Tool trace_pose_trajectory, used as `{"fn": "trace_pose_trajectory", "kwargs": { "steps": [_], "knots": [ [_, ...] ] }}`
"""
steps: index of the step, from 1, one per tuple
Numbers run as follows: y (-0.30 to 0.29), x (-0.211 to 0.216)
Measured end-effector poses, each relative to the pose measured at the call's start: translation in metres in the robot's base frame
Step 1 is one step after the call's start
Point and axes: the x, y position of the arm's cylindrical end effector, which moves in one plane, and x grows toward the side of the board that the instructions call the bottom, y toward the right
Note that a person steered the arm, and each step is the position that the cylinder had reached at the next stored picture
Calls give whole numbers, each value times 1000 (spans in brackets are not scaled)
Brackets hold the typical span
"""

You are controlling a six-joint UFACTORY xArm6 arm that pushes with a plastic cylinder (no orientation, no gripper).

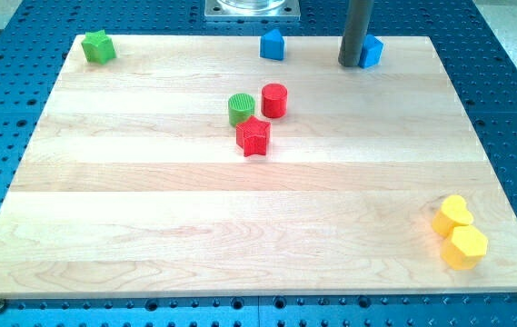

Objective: Move the green circle diagonally bottom right to the red star

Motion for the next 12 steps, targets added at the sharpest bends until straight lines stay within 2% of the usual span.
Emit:
{"fn": "trace_pose_trajectory", "kwargs": {
  "steps": [1, 2, 3, 4, 5, 6, 7, 8, 11, 12],
  "knots": [
    [3, 4],
    [-14, 27],
    [-85, 54],
    [-83, 82],
    [-159, 86],
    [-201, 90],
    [-123, 79],
    [-80, 112],
    [-327, 118],
    [-357, 125]
  ]
}}
